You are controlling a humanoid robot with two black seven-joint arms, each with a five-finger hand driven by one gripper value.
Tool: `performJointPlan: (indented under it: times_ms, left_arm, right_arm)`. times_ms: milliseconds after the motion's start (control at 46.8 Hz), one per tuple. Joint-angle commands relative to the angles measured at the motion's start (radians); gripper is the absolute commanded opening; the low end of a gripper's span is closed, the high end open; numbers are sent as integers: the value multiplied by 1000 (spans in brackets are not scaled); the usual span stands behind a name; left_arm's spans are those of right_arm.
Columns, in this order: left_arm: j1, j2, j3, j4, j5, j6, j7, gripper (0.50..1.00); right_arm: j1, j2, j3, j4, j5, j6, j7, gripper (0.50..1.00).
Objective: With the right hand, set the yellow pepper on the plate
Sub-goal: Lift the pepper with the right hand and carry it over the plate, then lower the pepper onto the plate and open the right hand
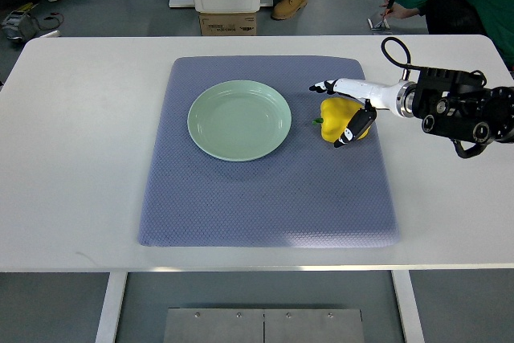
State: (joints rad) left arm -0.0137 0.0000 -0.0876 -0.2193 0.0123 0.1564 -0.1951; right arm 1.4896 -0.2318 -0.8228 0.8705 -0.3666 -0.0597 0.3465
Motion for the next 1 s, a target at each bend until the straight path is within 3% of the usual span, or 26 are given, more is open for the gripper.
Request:
performJointPlan:
  times_ms: [0, 214, 299, 577, 982]
  left_arm:
    - [0, 0, 0, 0, 0, 0, 0, 1000]
    - [0, 0, 0, 0, 0, 0, -1, 1000]
    - [0, 0, 0, 0, 0, 0, -1, 1000]
    - [0, 0, 0, 0, 0, 0, 0, 1000]
    - [0, 0, -1, 0, 0, 0, 0, 1000]
  right_arm:
    - [0, 3, -18, -4, 0, 0, -1, 824]
    - [1, 37, -42, -34, 29, 3, -7, 573]
    - [12, 48, -55, -33, 80, 6, -14, 500]
    - [73, 89, -58, -25, 136, 29, 8, 500]
    - [149, 232, 30, -19, 281, 75, 6, 500]
